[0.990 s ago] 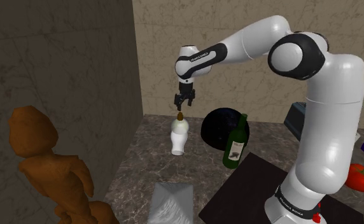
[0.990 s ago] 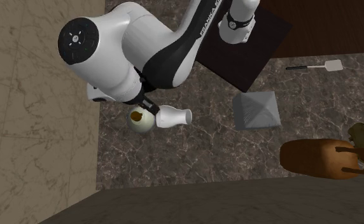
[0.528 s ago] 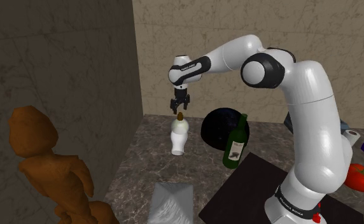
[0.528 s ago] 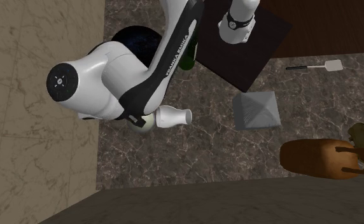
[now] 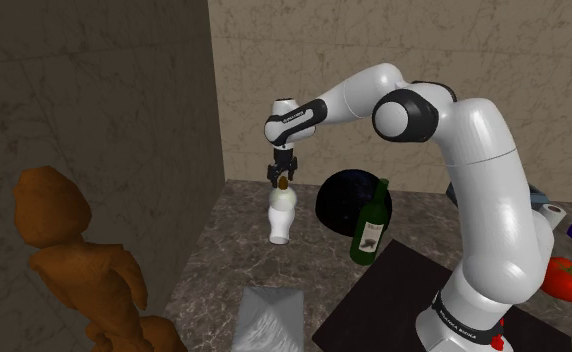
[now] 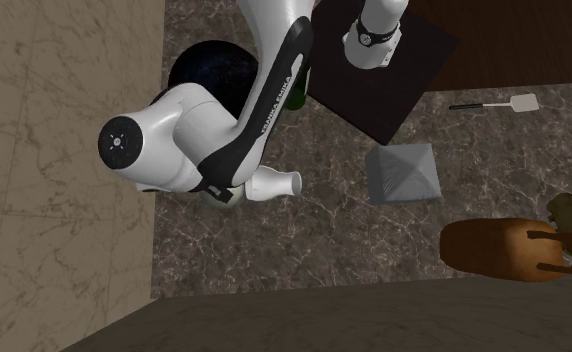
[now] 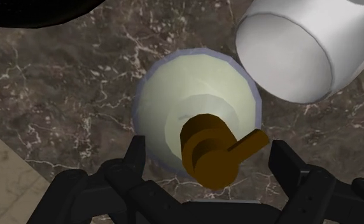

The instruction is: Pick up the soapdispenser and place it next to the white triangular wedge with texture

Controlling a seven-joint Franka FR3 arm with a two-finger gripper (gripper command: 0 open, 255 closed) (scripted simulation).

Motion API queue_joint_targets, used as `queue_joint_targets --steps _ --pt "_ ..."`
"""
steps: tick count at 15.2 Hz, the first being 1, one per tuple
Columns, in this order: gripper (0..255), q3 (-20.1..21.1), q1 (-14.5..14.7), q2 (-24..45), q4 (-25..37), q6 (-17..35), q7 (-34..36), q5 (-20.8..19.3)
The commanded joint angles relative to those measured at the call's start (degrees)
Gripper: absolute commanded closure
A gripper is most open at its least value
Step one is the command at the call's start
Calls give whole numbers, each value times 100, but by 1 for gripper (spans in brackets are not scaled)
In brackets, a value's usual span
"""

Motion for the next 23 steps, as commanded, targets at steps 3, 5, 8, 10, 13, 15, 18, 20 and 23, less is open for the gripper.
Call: queue_joint_targets --steps 3,5,8,10,13,15,18,20,23 --pt "0 1 2 15 -1 20 2 1" --pt "0 1 2 15 -1 20 2 1" --pt "255 1 2 14 -2 19 2 1" --pt "255 1 2 14 -2 19 2 1" --pt "255 1 1 16 1 18 1 1" --pt "255 1 0 17 0 20 0 1" --pt "255 -1 2 -63 32 -92 7 -4" --pt "255 -4 3 -138 72 -206 12 -8" --pt "255 -7 4 -241 143 -381 19 -14"
